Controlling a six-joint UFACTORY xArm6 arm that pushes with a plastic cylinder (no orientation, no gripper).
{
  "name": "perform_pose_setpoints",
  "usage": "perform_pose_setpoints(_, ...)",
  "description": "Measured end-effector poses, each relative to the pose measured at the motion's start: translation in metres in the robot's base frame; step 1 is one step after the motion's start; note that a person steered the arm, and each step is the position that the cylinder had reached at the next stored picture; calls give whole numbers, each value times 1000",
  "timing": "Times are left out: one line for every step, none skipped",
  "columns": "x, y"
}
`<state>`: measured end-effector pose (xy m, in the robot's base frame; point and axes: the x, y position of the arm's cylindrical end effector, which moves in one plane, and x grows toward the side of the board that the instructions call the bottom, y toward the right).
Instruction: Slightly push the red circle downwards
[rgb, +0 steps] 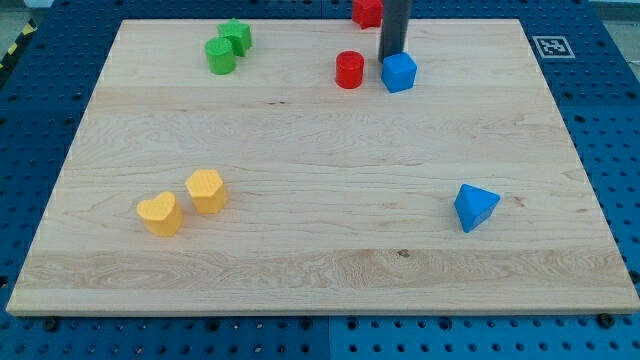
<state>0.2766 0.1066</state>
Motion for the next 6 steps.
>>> perform_pose_setpoints(-13,50)
perform_pose_setpoints(-40,86)
perform_pose_setpoints(-75,77)
perform_pose_setpoints(-84,35)
perform_pose_setpoints(-79,-33)
perform_pose_setpoints(-23,-52)
